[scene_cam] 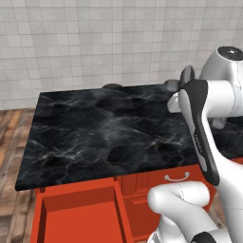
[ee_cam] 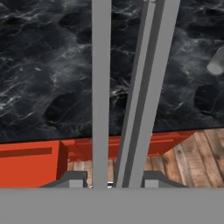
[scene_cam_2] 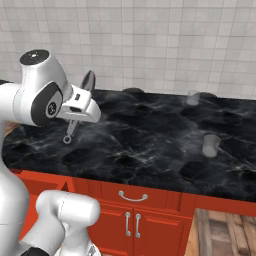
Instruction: Take the tongs from the drawer on the left and place them on the dining counter next to the tray containing the hot dog.
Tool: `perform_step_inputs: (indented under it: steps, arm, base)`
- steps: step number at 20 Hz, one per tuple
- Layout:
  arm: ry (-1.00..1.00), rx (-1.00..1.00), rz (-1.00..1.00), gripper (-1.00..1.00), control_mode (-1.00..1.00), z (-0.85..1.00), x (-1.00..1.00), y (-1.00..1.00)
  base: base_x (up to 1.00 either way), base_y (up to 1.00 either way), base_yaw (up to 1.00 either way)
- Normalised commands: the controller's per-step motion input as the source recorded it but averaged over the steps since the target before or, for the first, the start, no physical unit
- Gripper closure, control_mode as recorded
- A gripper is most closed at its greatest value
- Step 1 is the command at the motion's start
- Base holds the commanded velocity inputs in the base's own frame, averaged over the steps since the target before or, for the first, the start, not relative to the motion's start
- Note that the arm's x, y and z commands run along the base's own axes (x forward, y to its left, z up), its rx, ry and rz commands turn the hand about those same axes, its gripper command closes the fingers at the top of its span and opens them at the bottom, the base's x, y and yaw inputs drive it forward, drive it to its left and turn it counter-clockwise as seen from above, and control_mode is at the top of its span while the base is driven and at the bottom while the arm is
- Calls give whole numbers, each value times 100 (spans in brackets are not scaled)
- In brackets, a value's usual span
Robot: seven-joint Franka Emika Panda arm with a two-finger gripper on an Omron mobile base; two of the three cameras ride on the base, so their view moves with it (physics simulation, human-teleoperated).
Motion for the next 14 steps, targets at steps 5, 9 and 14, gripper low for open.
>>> perform_step_inputs:
  steps: [5, 9, 14]
  arm:
    - [0, 0, 0, 100, -100, 9, -11, 0]
    - [0, 0, 0, 100, -100, 11, -31, -5]
    - [0, 0, 0, 100, -100, 4, -22, -1]
  base:
    - [0, 0, 0]
    - [0, 0, 0]
    - [0, 0, 0]
